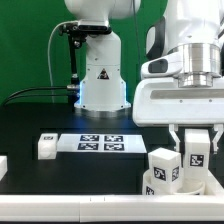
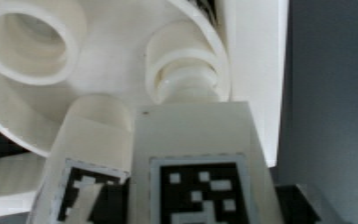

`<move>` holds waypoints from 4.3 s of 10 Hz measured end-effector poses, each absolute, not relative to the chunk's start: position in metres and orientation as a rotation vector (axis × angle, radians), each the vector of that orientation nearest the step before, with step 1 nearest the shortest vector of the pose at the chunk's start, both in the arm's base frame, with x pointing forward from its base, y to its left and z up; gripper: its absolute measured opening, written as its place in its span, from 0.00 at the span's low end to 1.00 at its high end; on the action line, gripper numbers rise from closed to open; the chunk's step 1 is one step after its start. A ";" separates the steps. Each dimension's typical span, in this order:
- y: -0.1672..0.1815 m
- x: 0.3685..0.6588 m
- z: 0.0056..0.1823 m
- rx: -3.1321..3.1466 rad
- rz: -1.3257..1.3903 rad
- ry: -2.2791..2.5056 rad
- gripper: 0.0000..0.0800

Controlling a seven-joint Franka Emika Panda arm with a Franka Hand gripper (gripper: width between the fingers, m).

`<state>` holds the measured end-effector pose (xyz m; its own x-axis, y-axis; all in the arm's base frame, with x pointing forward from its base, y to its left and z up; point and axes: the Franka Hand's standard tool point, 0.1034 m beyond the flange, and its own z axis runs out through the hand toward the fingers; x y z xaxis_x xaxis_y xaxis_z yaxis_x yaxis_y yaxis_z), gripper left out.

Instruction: Assemble stool

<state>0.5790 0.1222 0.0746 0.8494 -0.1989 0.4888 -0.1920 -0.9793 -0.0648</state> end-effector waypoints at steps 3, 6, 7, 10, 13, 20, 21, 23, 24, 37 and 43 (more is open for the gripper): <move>0.123 0.577 0.073 -2.974 -0.916 0.353 0.41; 0.122 0.576 0.073 -2.984 -0.921 0.349 0.41; 0.122 0.576 0.073 -2.988 -0.921 0.338 0.52; 0.121 0.575 0.072 -3.008 -0.868 0.328 0.79; 0.124 0.584 0.083 -3.014 -0.577 0.439 0.81; 0.122 0.597 0.084 -2.982 -0.262 0.655 0.81; 0.121 0.593 0.082 -2.924 -0.240 0.826 0.81; 0.130 0.582 0.073 -2.862 -0.222 0.986 0.81; 0.131 0.579 0.069 -2.853 -0.213 1.018 0.81; 0.125 0.591 0.065 -1.804 -0.052 2.329 0.42; 0.122 0.593 0.071 -1.758 -0.036 2.348 0.64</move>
Offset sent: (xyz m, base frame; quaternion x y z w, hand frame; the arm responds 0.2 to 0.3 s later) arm -0.0152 -0.0003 -0.0133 -0.0358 0.0204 0.0136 0.9991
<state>0.5929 0.1223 0.0711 -0.2679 -0.9516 -0.1506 -0.9465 0.2892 -0.1435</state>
